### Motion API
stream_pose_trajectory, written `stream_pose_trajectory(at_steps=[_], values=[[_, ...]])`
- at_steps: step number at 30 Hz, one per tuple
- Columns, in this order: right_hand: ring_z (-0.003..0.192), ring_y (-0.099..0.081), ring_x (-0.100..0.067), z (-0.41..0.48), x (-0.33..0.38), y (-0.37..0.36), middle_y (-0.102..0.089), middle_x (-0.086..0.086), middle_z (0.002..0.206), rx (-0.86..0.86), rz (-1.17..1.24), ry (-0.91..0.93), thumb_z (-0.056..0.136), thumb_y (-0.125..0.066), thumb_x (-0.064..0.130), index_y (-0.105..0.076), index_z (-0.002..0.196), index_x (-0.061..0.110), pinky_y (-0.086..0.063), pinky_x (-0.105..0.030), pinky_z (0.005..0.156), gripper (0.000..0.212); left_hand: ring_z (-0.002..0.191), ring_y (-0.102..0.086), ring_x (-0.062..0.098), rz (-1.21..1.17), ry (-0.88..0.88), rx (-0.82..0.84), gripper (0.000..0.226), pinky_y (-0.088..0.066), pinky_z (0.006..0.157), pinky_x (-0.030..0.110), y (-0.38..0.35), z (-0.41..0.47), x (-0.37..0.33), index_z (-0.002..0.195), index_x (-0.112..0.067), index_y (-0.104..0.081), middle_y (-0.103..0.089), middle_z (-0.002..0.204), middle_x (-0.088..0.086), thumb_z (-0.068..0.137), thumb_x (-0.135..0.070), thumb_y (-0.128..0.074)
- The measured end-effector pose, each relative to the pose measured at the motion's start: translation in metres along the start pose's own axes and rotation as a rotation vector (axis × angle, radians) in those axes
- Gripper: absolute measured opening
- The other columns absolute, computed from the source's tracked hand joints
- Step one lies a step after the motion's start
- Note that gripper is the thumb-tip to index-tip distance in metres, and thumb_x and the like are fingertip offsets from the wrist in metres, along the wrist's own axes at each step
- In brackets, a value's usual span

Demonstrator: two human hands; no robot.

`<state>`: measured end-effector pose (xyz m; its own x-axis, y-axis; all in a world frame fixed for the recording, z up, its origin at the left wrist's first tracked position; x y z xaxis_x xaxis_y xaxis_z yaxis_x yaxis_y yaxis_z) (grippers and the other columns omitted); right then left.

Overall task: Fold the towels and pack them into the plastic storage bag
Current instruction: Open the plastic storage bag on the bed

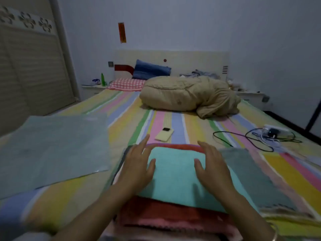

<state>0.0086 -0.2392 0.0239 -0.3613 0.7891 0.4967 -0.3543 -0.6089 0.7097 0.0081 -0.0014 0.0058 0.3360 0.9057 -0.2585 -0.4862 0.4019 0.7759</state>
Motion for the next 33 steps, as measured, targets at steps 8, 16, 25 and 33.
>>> stream_pose_trajectory(at_steps=[8, 16, 25, 33], values=[[0.120, -0.049, -0.022, -0.016, 0.091, -0.089, -0.058, -0.001, 0.128, 0.101, 0.149, 0.135, 0.081, -0.049, 0.024, -0.059, 0.123, 0.018, -0.037, -0.029, 0.101, 0.044, 0.128, -0.048, 0.006, -0.470, 0.197, 0.236, 0.052, -0.029, 0.112, 0.026, -0.015, -0.052, 0.029, 0.126, -0.020, -0.062, -0.057, 0.135, -0.002, 0.089, -0.045, -0.033], [0.122, -0.048, -0.015, 0.028, 0.198, -0.209, -0.055, 0.003, 0.133, 0.422, 0.213, 0.336, 0.094, -0.053, 0.020, -0.058, 0.121, 0.023, -0.040, -0.032, 0.101, 0.028, 0.080, -0.066, 0.010, -0.396, 0.794, 0.023, 0.025, -0.053, 0.079, 0.031, 0.031, -0.094, 0.156, 0.091, -0.028, -0.070, -0.071, 0.085, -0.011, 0.091, -0.013, -0.050], [0.107, -0.057, -0.018, 0.063, 0.225, -0.303, -0.065, 0.004, 0.115, 0.762, -0.101, 0.477, 0.086, -0.062, 0.036, -0.068, 0.108, 0.031, -0.043, -0.028, 0.083, 0.024, 0.042, -0.056, 0.014, -0.818, 1.143, -0.039, 0.020, -0.044, 0.041, 0.024, 0.038, -0.118, 0.188, 0.108, -0.015, -0.056, -0.069, 0.084, 0.009, 0.094, -0.006, -0.046], [0.103, -0.060, -0.017, 0.063, 0.214, -0.313, -0.070, 0.008, 0.110, 0.689, -0.084, 0.549, 0.088, -0.059, 0.038, -0.071, 0.103, 0.032, -0.046, -0.029, 0.083, 0.020, 0.047, -0.058, 0.019, -1.099, 1.354, -0.154, 0.019, -0.039, 0.038, 0.021, 0.029, -0.114, 0.206, 0.096, -0.002, -0.064, -0.073, 0.078, 0.012, 0.097, -0.019, -0.053]])
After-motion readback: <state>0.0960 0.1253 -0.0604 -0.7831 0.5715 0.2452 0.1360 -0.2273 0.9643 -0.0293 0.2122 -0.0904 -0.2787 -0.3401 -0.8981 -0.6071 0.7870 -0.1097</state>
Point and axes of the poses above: each hand's wrist, its own z-axis towards the middle knuckle, its own y-axis out of the back of the hand, x = y × z, the point moved 1 cm from there along z, towards the middle knuckle
